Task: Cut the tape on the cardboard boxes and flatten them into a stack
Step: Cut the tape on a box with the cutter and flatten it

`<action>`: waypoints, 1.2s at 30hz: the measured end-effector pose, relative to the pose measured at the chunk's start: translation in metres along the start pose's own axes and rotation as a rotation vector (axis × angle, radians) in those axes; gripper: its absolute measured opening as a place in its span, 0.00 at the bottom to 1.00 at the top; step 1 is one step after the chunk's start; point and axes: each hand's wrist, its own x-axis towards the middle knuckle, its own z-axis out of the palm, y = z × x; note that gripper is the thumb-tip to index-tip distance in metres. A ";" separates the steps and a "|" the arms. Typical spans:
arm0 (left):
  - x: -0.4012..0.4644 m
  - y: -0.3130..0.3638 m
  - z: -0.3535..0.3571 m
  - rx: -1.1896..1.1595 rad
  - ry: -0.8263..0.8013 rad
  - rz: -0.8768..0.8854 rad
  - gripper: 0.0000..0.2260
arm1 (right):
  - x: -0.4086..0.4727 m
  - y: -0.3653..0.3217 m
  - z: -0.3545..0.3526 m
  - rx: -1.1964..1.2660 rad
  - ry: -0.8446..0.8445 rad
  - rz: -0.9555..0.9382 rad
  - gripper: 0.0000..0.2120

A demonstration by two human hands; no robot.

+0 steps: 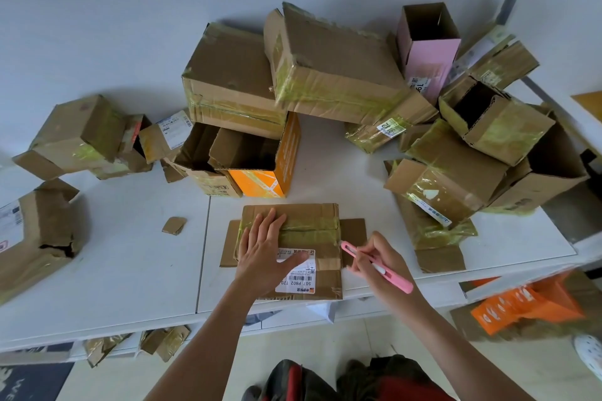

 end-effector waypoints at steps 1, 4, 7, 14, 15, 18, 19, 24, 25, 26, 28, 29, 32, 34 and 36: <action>0.000 0.000 0.000 -0.001 0.000 0.000 0.58 | -0.002 -0.001 0.001 0.001 -0.006 -0.003 0.08; 0.000 0.000 -0.001 0.001 -0.008 -0.003 0.59 | -0.004 -0.007 -0.002 0.003 -0.043 0.028 0.08; -0.001 0.001 -0.002 0.004 -0.012 -0.014 0.59 | 0.004 -0.017 -0.012 -0.003 -0.057 0.069 0.07; -0.011 0.002 -0.004 0.062 -0.065 0.152 0.54 | 0.051 -0.037 -0.008 -0.077 0.122 -0.144 0.05; -0.013 0.000 -0.005 0.032 -0.066 0.175 0.53 | 0.056 -0.037 -0.004 -0.069 0.085 -0.112 0.06; -0.022 -0.004 -0.003 -0.024 0.051 0.126 0.48 | 0.058 -0.026 0.010 -0.085 0.020 -0.104 0.06; -0.026 -0.004 -0.003 -0.035 0.115 0.045 0.48 | 0.056 -0.021 0.013 -0.108 0.019 -0.134 0.06; -0.038 -0.001 -0.013 -0.329 0.165 -0.495 0.49 | 0.036 -0.008 0.019 -0.263 0.097 -0.276 0.11; -0.036 0.000 -0.016 -0.416 0.147 -0.530 0.43 | 0.033 -0.008 0.021 -0.271 0.089 -0.284 0.12; -0.034 0.003 -0.016 -0.506 0.120 -0.536 0.34 | 0.031 -0.008 0.022 -0.265 0.082 -0.284 0.13; -0.030 0.012 -0.018 -0.607 0.048 -0.523 0.19 | 0.033 -0.008 0.024 -0.239 0.109 -0.283 0.13; -0.029 0.017 -0.019 -0.610 0.025 -0.512 0.15 | 0.036 -0.009 0.025 -0.231 0.134 -0.284 0.12; -0.024 0.030 -0.020 -0.526 -0.032 -0.405 0.16 | 0.045 -0.014 0.026 -0.218 0.154 -0.275 0.07; -0.022 0.042 -0.022 -0.486 -0.067 -0.313 0.21 | 0.050 -0.016 0.026 -0.223 0.120 -0.275 0.07; -0.018 0.051 -0.025 -0.476 -0.067 -0.252 0.22 | 0.051 -0.016 0.027 -0.253 0.101 -0.286 0.08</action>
